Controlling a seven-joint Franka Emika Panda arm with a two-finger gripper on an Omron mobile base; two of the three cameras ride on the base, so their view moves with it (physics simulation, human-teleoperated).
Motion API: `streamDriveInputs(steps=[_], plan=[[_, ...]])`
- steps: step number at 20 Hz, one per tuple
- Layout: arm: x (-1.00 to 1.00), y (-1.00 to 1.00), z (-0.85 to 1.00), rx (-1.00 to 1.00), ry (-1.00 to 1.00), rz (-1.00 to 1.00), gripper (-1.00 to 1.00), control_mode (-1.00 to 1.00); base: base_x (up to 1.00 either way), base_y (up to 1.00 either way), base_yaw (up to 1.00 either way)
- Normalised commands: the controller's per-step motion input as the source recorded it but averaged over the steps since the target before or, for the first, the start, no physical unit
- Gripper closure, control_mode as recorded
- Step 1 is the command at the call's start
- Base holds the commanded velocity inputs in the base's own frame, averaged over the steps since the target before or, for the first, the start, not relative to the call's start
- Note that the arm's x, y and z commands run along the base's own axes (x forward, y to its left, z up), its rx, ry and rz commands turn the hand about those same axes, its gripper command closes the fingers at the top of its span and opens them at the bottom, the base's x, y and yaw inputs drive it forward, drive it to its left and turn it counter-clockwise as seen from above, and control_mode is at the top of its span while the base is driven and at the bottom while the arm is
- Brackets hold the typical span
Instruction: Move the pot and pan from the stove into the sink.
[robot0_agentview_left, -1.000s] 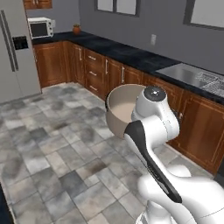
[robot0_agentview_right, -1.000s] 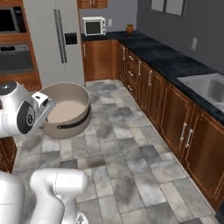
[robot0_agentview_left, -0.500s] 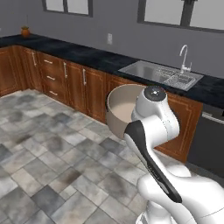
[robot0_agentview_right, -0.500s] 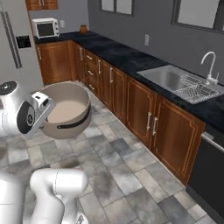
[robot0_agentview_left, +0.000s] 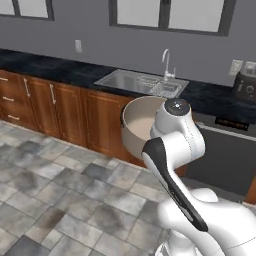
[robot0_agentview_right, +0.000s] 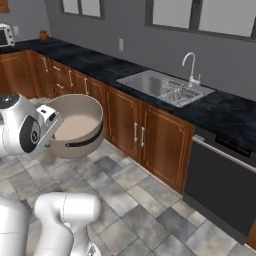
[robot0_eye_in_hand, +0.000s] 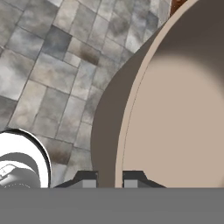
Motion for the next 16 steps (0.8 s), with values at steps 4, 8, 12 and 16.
streamDriveInputs(steps=[4, 8, 12, 16], plan=[[0.00, 0.00, 0.00, 0.00, 0.00, 0.00, 1.00, 1.00, 0.00, 0.00, -0.41], [0.00, 0.00, 0.00, 0.00, 0.00, 0.00, 1.00, 1.00, 0.01, 0.00, -0.41], [0.00, 0.00, 0.00, 0.00, 0.00, 0.00, 1.00, 1.00, 0.03, 0.00, -0.41], [0.00, 0.00, 0.00, 0.00, 0.00, 0.00, 1.00, 1.00, 0.03, 0.00, -0.41]])
